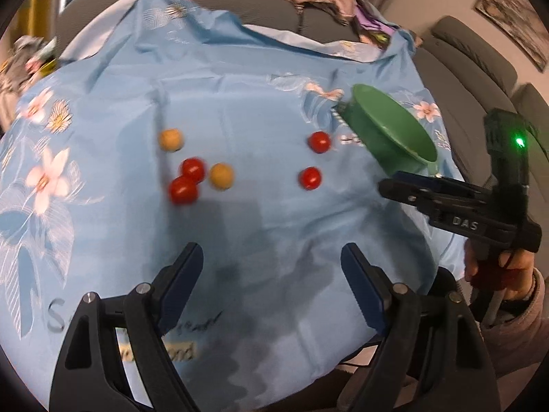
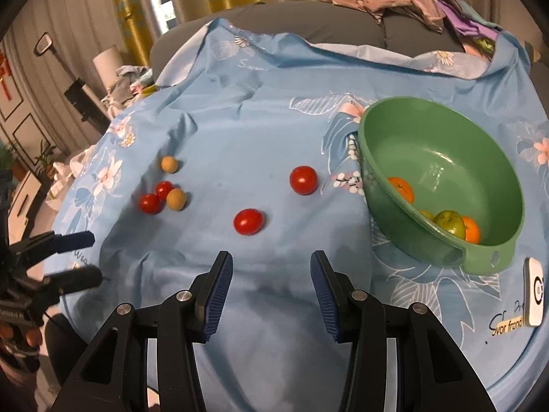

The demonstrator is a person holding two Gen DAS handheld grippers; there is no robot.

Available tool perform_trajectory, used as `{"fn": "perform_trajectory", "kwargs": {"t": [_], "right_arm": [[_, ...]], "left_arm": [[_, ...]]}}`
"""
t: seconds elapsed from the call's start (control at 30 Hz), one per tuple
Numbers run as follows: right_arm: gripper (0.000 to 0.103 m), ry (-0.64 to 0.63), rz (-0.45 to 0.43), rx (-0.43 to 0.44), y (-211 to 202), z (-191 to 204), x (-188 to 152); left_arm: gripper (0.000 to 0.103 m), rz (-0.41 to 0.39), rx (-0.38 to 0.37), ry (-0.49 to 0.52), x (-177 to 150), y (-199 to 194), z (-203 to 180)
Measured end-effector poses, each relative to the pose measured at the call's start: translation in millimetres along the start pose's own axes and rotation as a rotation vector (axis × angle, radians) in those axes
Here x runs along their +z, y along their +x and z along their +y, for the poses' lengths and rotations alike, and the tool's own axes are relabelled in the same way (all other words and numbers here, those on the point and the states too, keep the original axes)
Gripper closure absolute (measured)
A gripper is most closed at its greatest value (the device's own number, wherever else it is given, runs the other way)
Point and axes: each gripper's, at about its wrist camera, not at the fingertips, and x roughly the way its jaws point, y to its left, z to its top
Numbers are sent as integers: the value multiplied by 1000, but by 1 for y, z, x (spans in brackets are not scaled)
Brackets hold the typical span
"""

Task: Organize fruits
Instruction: 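Move both tools toward the red cherry tomatoes, then grasp a red tomato with the left tool while the right tool grasps another red tomato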

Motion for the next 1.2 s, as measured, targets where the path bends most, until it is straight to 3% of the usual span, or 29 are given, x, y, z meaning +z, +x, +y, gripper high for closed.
{"fn": "perform_trajectory", "kwargs": {"t": [0.3, 0.6, 0.87, 1.2], "right_arm": [[55, 40, 6, 30, 13, -17, 4], [55, 51, 11, 49, 26, -30, 11], [55, 48, 22, 59, 36, -32, 16], [55, 2, 4, 39, 57, -24, 39]], "left_arm": [[30, 46, -28, 68, 36, 63, -24], [57, 108, -8, 97, 55, 118, -31], [78, 104, -1, 131, 59, 128, -37], [77, 45, 33, 33, 62, 96, 0]]}}
